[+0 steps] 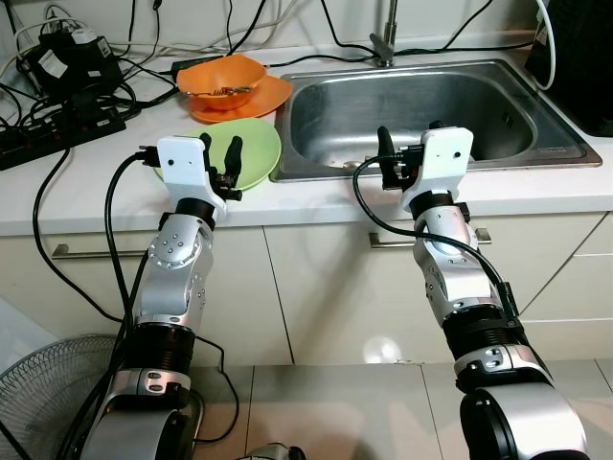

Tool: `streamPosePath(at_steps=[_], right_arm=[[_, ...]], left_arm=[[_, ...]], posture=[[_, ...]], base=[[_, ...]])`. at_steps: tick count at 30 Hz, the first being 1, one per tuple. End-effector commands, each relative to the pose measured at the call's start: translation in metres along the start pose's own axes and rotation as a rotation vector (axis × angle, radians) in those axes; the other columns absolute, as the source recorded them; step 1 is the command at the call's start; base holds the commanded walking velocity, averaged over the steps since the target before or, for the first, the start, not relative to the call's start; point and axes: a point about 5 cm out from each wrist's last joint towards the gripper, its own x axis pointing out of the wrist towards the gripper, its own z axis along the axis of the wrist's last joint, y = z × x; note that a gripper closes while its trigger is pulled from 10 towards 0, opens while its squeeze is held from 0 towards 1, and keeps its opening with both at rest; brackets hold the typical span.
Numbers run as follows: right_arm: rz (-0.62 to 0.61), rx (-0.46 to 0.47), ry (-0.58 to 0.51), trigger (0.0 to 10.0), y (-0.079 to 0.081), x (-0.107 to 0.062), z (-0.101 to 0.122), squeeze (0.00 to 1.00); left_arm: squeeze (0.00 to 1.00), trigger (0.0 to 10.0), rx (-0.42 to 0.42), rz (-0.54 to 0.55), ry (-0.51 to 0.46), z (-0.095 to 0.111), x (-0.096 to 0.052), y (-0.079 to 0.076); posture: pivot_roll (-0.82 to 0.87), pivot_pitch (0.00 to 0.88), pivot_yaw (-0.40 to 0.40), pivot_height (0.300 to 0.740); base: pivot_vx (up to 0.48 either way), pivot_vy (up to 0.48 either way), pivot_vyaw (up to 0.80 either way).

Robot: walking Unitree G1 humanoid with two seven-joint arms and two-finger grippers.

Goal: Kitchen organization

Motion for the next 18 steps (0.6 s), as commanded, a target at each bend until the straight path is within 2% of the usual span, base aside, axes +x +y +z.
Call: streamPosePath(at_steps=[1,6,14,18], right_arm=[[0.021,-0.010,-0.001,10.0,0.0037,0.0020,0.0025,0.00],[0.021,-0.008,-0.002,10.0,0.0049,0.0023,0.0030,0.00],[0.018,-0.009,0.005,10.0,0.0051,0.0008,0.0011,0.00],[0.018,0.012,0.001,10.0,0.0062,0.0001,0.0018,0.00]], left_arm=[[0.00,10.0,0.009,0.021,-0.012,0.0047,0.0001,0.0053],[0.00,10.0,0.012,0.026,-0.011,0.0058,-0.0002,0.0079],[0.00,10.0,0.014,0.046,0.005,0.0023,-0.0042,0.0123],[0.00,10.0,0.013,0.047,0.007,0.0016,-0.0056,0.0118]], posture=[[0.14,0.018,0.100,0.740],[0.14,0.037,0.103,0.740],[0.15,0.050,0.098,0.740],[0.14,0.049,0.097,0.740]], base=[[0.000,0.000,0.00],[0.000,0.000,0.00],[0.000,0.000,0.77],[0.000,0.000,0.00]])
